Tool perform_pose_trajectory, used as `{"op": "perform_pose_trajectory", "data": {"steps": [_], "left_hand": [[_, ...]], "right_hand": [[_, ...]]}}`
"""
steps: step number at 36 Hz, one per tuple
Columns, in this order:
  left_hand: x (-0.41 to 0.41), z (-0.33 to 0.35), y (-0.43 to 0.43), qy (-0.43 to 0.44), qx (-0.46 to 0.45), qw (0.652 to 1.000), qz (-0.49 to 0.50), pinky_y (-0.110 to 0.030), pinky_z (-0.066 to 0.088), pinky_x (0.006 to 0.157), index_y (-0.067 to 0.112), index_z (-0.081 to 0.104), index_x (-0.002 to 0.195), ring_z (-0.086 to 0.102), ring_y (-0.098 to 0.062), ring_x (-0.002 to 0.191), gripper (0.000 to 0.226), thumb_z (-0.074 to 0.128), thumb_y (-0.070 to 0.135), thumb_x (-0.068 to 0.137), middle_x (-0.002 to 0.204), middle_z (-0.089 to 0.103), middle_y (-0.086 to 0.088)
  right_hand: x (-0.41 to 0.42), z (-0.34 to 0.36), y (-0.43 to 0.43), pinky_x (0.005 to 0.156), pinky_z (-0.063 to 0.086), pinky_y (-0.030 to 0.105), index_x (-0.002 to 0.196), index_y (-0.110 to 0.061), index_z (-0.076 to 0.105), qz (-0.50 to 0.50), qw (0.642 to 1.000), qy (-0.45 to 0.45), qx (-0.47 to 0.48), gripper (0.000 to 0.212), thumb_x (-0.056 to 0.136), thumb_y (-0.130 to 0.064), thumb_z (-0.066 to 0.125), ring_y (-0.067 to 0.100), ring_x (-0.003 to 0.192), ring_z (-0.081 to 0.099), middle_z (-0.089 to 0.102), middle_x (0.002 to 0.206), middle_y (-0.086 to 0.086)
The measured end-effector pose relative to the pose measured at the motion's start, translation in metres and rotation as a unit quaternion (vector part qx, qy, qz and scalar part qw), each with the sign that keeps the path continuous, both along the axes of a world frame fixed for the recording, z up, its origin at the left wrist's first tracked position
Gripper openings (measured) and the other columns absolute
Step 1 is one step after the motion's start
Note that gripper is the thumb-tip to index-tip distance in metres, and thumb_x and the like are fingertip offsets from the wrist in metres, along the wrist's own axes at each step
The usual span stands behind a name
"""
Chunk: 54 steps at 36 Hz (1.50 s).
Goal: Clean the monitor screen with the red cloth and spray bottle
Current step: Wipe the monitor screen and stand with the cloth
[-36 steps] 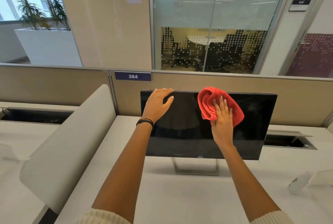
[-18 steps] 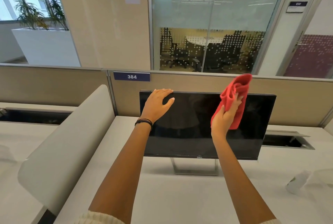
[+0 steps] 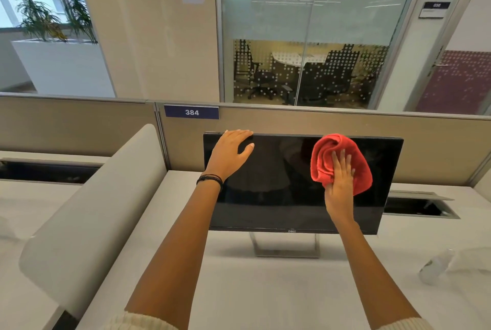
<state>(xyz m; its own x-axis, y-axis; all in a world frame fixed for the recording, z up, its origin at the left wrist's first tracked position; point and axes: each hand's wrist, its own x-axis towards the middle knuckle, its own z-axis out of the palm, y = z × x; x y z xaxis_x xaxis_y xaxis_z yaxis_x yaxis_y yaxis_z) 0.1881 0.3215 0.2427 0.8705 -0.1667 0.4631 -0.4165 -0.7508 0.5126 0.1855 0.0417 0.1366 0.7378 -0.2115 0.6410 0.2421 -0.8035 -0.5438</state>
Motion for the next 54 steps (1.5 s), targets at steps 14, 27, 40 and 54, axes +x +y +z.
{"op": "perform_pose_trajectory", "data": {"steps": [14,27,40,54], "left_hand": [[-0.008,0.005,-0.005,0.01,-0.016,1.0,0.004,-0.042,0.019,0.118,0.016,0.048,0.132,0.038,-0.02,0.133,0.04,0.045,0.03,0.095,0.139,0.049,-0.005],[-0.011,0.007,-0.007,0.023,-0.028,0.999,0.002,-0.042,0.016,0.118,0.015,0.048,0.131,0.037,-0.021,0.133,0.039,0.045,0.03,0.095,0.139,0.048,-0.005],[-0.009,0.004,-0.009,0.019,-0.056,0.998,0.007,-0.037,0.011,0.118,0.015,0.05,0.13,0.038,-0.019,0.133,0.038,0.034,0.03,0.099,0.139,0.05,-0.005],[-0.01,0.003,-0.008,0.026,-0.053,0.998,0.008,-0.038,0.011,0.12,0.013,0.049,0.131,0.038,-0.02,0.134,0.041,0.029,0.03,0.1,0.139,0.049,-0.006]], "right_hand": [[-0.023,-0.003,0.02,0.116,0.02,0.047,0.146,-0.019,0.019,-0.054,0.996,-0.043,0.057,0.068,0.091,0.005,0.049,0.029,0.143,0.018,0.024,0.154,0.008],[-0.002,0.051,0.008,0.11,0.015,0.061,0.145,-0.016,0.026,-0.064,0.994,-0.03,-0.088,0.061,0.092,-0.001,0.05,0.035,0.143,0.015,0.02,0.154,0.014],[-0.016,0.011,-0.008,0.11,0.019,0.059,0.145,-0.015,0.025,-0.098,0.993,0.034,-0.055,0.065,0.089,-0.003,0.056,0.041,0.139,0.024,0.026,0.152,0.017],[-0.043,0.017,-0.001,0.11,0.032,0.04,0.145,-0.022,0.028,-0.088,0.959,-0.103,0.247,0.051,0.097,-0.013,0.043,0.029,0.137,0.033,0.03,0.152,0.005]]}}
